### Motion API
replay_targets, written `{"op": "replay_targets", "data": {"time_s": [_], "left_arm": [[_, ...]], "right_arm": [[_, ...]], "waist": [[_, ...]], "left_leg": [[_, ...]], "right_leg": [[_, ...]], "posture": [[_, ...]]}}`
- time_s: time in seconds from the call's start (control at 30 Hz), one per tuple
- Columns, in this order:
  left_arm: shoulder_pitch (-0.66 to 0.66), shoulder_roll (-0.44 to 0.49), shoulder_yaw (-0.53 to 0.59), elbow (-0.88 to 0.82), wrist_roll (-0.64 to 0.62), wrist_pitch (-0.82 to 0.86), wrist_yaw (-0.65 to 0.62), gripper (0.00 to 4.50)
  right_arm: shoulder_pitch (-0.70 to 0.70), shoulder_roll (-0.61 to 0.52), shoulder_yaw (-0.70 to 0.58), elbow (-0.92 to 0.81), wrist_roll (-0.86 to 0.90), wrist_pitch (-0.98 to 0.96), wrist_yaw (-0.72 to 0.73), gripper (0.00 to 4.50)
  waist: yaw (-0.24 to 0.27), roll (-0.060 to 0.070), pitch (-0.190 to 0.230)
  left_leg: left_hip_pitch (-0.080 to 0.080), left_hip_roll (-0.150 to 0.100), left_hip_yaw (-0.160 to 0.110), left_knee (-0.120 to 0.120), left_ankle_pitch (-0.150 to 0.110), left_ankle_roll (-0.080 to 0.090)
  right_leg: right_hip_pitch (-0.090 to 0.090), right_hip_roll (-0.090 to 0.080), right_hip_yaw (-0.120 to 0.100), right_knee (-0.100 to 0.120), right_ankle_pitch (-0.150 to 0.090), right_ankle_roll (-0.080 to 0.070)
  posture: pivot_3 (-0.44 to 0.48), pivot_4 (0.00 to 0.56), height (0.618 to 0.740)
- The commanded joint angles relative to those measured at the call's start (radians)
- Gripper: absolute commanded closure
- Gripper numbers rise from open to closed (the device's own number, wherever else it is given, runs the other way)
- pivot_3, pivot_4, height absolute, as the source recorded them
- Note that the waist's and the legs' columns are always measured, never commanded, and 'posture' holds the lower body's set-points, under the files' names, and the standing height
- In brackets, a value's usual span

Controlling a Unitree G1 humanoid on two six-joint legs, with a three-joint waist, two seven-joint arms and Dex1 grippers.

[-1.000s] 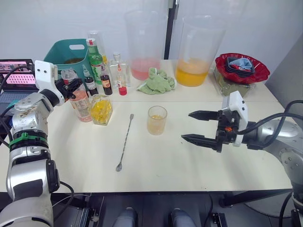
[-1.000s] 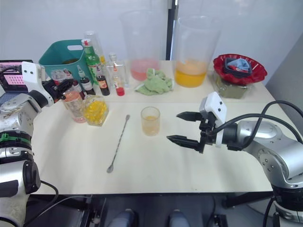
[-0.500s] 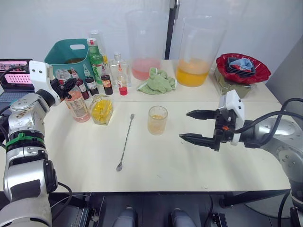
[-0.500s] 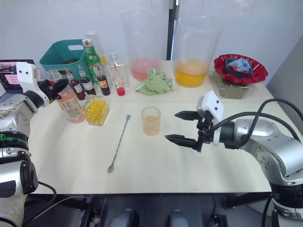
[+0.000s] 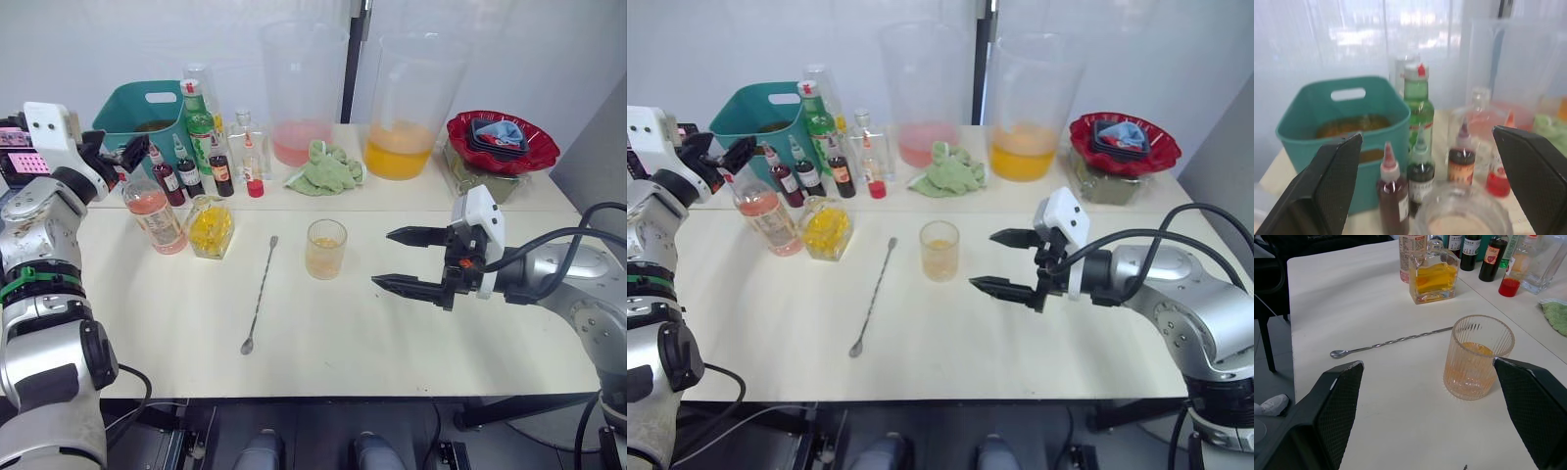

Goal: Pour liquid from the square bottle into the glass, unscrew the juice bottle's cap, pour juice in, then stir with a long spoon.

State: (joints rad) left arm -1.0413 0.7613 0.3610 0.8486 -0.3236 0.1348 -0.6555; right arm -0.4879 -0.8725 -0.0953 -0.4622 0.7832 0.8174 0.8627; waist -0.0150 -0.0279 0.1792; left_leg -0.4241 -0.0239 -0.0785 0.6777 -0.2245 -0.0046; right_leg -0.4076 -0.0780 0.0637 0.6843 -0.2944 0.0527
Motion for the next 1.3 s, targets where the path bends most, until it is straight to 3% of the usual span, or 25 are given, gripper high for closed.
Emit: {"op": "replay_targets", "data": {"time_s": [0.03,0.2,0.3,0.57,0.7,0.77,0.9,1.1,1.3], "left_arm": [[-0.072,0.024,0.051,-0.104,-0.073,-0.019,-0.040,0.01],[-0.102,0.022,0.060,-0.262,-0.169,0.070,-0.122,0.01],[-0.063,0.018,0.015,-0.419,-0.227,0.220,-0.172,0.01],[0.104,0.031,-0.050,-0.724,-0.320,0.430,-0.258,0.01],[0.262,0.057,-0.094,-0.907,-0.347,0.504,-0.303,0.01],[0.312,0.060,-0.101,-0.943,-0.335,0.504,-0.295,0.01],[0.547,0.018,-0.087,-0.938,-0.204,0.333,-0.244,0.01],[0.793,-0.001,-0.025,-1.002,-0.242,0.275,-0.293,0.01],[0.963,-0.018,0.031,-0.969,-0.220,0.194,-0.302,0.01]], "right_arm": [[-0.018,0.000,-0.022,-0.007,0.000,-0.016,0.004,0.00],[-0.023,0.000,-0.027,0.004,-0.002,-0.019,0.014,0.00],[-0.013,-0.008,-0.047,0.018,-0.012,-0.031,0.013,0.00],[0.042,-0.021,-0.119,0.047,-0.026,-0.055,0.011,0.00],[0.117,-0.022,-0.185,0.037,-0.014,-0.070,0.021,0.00],[0.155,-0.024,-0.204,0.027,-0.012,-0.074,0.023,0.00],[0.298,0.010,-0.294,0.032,-0.022,-0.128,0.032,0.00],[0.483,0.002,-0.318,0.073,-0.123,-0.265,0.113,0.00],[0.569,0.042,-0.364,0.170,-0.169,-0.381,0.137,0.00]], "waist": [[0.000,0.000,0.000],[0.000,-0.001,0.000],[-0.002,-0.001,0.000],[-0.003,-0.001,0.000],[-0.003,-0.001,0.000],[-0.001,-0.001,0.000],[0.001,0.000,-0.001],[0.001,0.000,-0.001],[0.003,0.000,-0.001]], "left_leg": [[0.000,0.000,0.000,0.000,0.000,0.000],[0.000,0.000,0.000,0.000,0.000,0.000],[0.001,0.000,0.000,0.000,0.000,0.000],[0.001,0.002,0.000,0.000,0.000,0.000],[0.001,0.003,0.000,-0.001,0.000,0.000],[0.002,0.003,0.001,-0.001,0.000,0.000],[0.006,0.003,0.002,-0.003,0.000,0.000],[0.007,0.004,0.003,-0.006,0.000,0.000],[0.011,0.005,0.004,-0.006,0.000,0.000]], "right_leg": [[0.000,0.000,0.000,0.000,0.000,0.000],[0.000,0.000,0.000,0.000,0.000,0.000],[0.001,0.000,0.000,0.000,0.000,0.000],[0.001,0.001,0.000,0.001,0.000,0.000],[0.001,0.001,0.001,0.000,0.000,0.000],[0.002,0.001,0.001,-0.001,0.000,0.000],[0.005,0.000,0.003,-0.002,0.000,0.000],[0.005,0.000,0.004,-0.003,0.000,0.000],[0.009,0.000,0.005,-0.005,0.000,0.000]], "posture": [[0.000,0.150,0.740],[0.000,0.150,0.740],[0.000,0.150,0.740],[0.000,0.150,0.740],[0.000,0.150,0.740],[0.000,0.150,0.740],[0.000,0.150,0.740],[0.000,0.150,0.740],[0.000,0.150,0.740]]}}
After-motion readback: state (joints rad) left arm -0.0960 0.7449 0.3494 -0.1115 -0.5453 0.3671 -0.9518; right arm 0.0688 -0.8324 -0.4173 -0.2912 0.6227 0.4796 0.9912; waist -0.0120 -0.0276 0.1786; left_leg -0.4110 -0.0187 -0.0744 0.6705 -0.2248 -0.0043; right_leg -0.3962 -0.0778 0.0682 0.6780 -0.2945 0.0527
